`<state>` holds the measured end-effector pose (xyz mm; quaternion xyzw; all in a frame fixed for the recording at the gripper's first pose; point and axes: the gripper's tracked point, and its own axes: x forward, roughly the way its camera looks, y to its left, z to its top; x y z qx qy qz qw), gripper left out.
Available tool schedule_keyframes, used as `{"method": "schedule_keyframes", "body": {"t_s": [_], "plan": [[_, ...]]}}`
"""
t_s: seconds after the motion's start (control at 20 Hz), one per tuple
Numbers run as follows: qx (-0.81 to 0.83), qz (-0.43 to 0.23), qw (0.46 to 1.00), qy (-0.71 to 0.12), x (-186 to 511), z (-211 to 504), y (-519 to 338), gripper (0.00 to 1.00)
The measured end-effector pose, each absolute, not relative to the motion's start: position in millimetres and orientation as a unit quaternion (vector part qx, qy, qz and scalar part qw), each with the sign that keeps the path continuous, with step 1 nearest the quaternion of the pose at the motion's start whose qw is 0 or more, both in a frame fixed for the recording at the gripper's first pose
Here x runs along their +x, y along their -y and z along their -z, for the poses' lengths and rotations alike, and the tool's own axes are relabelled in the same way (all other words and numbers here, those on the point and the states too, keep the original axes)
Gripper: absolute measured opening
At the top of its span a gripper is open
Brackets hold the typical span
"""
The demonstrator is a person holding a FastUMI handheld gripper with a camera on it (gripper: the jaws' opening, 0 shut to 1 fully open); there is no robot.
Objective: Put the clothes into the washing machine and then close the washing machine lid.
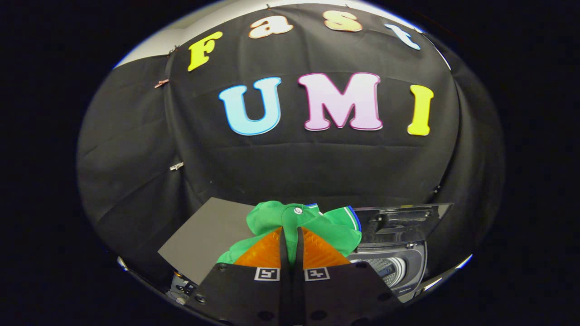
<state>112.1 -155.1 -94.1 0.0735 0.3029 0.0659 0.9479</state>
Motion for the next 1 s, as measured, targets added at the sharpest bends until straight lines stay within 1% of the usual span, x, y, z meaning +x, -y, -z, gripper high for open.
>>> {"method": "schedule_keyframes", "body": {"t_s": [0.25,0.4,0.8,1.0], "plan": [[0.062,-0.032,0.952,-0.297,118,97,252,0.05],[0.064,-0.021,0.949,-0.308,124,115,293,0.05],[0.094,-0.030,0.929,-0.358,143,194,345,0.05],[0.083,-0.035,0.907,-0.412,136,264,356,0.05]]}}
